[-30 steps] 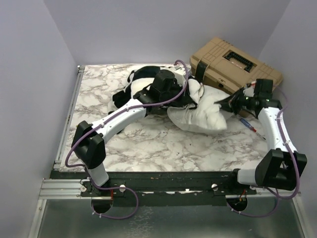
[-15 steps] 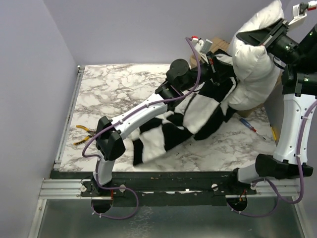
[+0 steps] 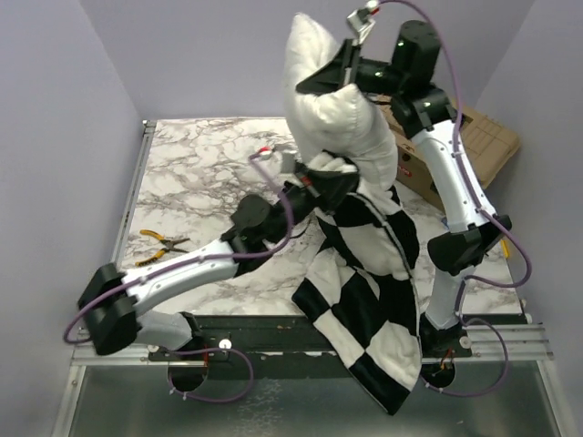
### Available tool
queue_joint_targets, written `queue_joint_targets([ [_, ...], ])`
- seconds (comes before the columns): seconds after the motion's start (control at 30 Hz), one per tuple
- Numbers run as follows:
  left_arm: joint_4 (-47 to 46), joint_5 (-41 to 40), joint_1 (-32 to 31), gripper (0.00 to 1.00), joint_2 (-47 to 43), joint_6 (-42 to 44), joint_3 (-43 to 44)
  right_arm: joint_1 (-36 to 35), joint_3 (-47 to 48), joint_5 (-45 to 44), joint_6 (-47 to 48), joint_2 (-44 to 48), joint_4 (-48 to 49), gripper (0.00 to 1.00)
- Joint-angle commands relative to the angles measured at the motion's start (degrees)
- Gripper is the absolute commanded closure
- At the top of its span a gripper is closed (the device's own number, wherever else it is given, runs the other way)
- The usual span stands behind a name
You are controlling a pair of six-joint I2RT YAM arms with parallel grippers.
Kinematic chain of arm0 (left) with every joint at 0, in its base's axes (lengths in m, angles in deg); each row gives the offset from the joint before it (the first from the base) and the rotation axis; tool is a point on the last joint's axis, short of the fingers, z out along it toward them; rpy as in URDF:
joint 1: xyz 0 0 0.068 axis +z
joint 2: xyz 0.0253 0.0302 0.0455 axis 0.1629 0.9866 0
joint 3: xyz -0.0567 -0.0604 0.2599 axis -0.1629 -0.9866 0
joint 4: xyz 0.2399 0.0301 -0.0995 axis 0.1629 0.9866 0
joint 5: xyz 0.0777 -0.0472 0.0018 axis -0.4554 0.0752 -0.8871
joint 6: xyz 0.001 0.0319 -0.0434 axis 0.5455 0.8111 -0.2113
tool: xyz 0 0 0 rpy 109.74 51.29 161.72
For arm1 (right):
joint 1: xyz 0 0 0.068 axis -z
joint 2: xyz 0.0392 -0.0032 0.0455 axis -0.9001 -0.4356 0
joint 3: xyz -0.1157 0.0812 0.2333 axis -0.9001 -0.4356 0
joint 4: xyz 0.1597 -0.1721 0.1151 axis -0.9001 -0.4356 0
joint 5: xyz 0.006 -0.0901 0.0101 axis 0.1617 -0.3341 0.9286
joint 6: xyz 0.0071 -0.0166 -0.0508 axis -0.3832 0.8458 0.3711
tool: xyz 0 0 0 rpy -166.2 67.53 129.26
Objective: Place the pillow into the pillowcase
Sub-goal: Stuff the pillow into the pillowcase.
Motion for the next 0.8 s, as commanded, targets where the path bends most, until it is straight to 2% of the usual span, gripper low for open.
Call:
queue_joint_targets([
  [0.0,-4.7,-21.9,-0.4,0.99,-20.6,5.1,-15.5,-9.2,0.1,-0.1,10.5,-3.2,-10.0,0.86],
  [0.03,-1.4,-24.8,-0.6,0.90,-24.5,4.5,-18.1,-10.8,-0.2,0.0,12.4,-4.2,-13.0,0.78],
  [0.07,2.3,-27.1,-0.5,0.77,-28.0,4.2,-20.2,-11.7,0.1,-0.4,14.4,-5.0,-15.9,0.71],
  [0.1,7.1,-29.1,-0.6,0.60,-31.5,4.3,-21.3,-12.3,0.2,-1.2,16.2,-5.3,-18.5,0.59],
  [0.13,11.8,-31.3,-0.6,0.44,-34.6,4.6,-21.8,-12.4,0.3,-3.2,18.0,-4.9,-20.9,0.51],
  [0.17,17.4,-33.5,-0.6,0.33,-37.2,5.1,-21.9,-12.3,0.2,-6.1,19.5,-4.2,-22.6,0.42],
  [0.2,21.1,-36.1,-0.5,0.23,-39.7,5.6,-21.8,-11.9,0.3,-8.7,21.0,-3.3,-24.1,0.35],
  [0.27,26.9,-40.8,-0.5,0.10,-43.1,7.5,-20.8,-10.5,1.1,-13.0,23.6,-1.6,-26.8,0.26],
  [0.43,39.4,-49.4,-0.5,0.02,-46.2,13.1,-13.9,-8.1,2.2,-17.4,29.5,3.1,-30.3,0.15],
  [0.53,40.4,-49.1,-0.6,0.01,-45.9,18.7,-11.0,-8.0,-1.8,-17.6,28.4,5.3,-29.1,0.11],
  [0.6,40.7,-50.0,-0.5,0.01,-43.7,18.7,-8.8,-8.1,-2.7,-16.4,28.5,3.3,-32.1,0.12],
  [0.67,42.2,-51.4,-0.5,0.01,-39.8,14.6,-5.9,-8.0,-5.9,-17.2,29.1,1.6,-34.6,0.14],
  [0.77,46.1,-45.6,-0.2,0.01,-30.2,12.0,0.2,-8.1,-12.6,-20.0,30.1,2.5,-33.6,0.16],
])
